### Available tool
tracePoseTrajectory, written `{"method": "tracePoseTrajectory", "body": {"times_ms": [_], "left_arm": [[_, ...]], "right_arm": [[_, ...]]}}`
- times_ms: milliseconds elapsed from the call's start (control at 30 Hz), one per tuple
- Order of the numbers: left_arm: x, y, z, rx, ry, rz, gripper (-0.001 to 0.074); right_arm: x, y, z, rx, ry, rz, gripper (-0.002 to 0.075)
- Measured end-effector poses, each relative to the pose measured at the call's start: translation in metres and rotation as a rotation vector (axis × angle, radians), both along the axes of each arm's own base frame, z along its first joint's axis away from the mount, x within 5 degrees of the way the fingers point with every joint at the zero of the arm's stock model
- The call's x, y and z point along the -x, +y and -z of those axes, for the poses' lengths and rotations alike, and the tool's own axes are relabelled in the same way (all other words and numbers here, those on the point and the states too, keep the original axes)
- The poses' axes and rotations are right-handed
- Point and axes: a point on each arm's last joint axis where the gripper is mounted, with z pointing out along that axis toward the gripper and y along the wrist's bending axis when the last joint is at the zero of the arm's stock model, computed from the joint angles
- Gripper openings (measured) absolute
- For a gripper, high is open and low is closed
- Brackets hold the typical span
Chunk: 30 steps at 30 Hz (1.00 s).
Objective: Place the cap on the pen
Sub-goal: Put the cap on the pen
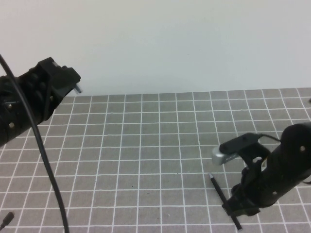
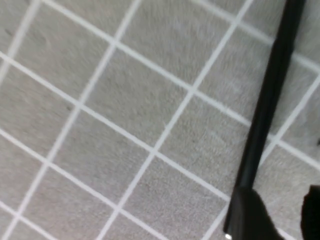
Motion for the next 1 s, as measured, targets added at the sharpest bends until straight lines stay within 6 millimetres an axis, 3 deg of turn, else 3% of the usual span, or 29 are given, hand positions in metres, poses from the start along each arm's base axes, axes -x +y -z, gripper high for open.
{"method": "tracePoseTrajectory", "body": {"times_ms": [233, 667, 800, 867, 1000], "left_arm": [[0.000, 0.000, 0.000, 0.004, 0.002, -0.005, 0.0076], [-0.001, 0.002, 0.000, 0.014, 0.013, -0.032, 0.0076], [-0.001, 0.002, 0.000, 0.006, 0.009, -0.031, 0.0076], [0.000, 0.001, 0.000, -0.017, -0.009, -0.003, 0.0076], [0.004, -0.007, -0.002, -0.015, -0.031, 0.087, 0.0076]], "right_arm": [[-0.008, 0.004, 0.021, 0.010, 0.011, 0.011, 0.0237], [-0.009, 0.012, 0.037, 0.064, 0.005, -0.058, 0.0234], [-0.007, 0.016, 0.039, 0.089, 0.001, -0.099, 0.0162], [-0.006, 0.016, 0.039, 0.100, -0.003, -0.112, 0.0086], [-0.007, 0.017, 0.035, 0.126, 0.007, -0.135, 0.0061]]}}
